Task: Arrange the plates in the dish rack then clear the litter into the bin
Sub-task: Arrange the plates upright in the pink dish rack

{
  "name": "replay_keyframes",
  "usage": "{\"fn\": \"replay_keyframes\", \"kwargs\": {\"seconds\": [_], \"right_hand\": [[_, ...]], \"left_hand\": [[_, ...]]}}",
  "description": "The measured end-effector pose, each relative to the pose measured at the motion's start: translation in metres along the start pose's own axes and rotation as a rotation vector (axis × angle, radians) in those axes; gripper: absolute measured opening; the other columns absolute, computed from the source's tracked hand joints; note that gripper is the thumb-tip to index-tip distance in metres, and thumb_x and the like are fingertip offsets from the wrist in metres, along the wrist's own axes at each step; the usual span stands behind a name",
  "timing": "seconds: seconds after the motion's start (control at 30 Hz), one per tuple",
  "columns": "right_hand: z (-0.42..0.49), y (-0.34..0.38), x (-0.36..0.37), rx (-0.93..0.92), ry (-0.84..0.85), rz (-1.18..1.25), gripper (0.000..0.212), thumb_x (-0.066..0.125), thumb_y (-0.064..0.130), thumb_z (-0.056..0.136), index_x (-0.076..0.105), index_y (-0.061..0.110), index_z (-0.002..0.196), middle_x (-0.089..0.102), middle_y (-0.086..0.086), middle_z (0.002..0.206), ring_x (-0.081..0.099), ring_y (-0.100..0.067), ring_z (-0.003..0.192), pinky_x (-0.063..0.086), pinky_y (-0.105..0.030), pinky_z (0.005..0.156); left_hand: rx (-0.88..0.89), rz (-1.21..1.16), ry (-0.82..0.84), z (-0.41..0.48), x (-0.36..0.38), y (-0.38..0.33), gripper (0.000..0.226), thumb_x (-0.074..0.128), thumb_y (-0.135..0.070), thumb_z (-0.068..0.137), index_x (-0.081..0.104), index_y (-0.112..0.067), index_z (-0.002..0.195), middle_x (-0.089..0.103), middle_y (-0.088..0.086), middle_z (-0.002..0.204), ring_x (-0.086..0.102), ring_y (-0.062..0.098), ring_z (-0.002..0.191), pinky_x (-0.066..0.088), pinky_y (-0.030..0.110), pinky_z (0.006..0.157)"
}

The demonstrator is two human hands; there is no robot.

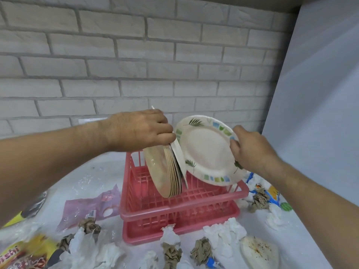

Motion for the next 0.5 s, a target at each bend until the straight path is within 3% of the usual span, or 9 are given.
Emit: {"fn": "replay_keyframes", "kwargs": {"seconds": [0.27, 0.5], "right_hand": [[-0.001, 0.02, -0.009, 0.073, -0.047, -0.081, 0.007, 0.037, 0.017, 0.097, 0.031, 0.014, 0.094, 0.041, -0.004, 0.064, 0.036, -0.021, 0.054, 0.028, -0.032, 0.048], [-0.011, 0.034, 0.014, 0.092, 0.015, -0.145, 0.008, 0.036, 0.013, 0.097, 0.028, 0.014, 0.096, 0.036, -0.002, 0.061, 0.033, -0.019, 0.05, 0.021, -0.031, 0.044]], "left_hand": [[0.139, 0.019, 0.012, -0.007, 0.03, -0.007, 0.026, 0.053, 0.005, 0.089, 0.052, -0.01, 0.11, 0.064, 0.009, 0.1, 0.061, 0.029, 0.093, 0.046, 0.048, 0.097], [0.021, -0.093, 0.033, -0.006, 0.054, -0.021, 0.039, 0.056, 0.008, 0.075, 0.059, -0.012, 0.109, 0.064, 0.006, 0.106, 0.06, 0.028, 0.104, 0.041, 0.053, 0.103]]}}
Point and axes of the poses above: each hand's wrist, its own z-axis towards the middle knuckle, its own x-axis out of the palm, y = z × x, the point moved 6 cm from there along z, towards the middle knuckle
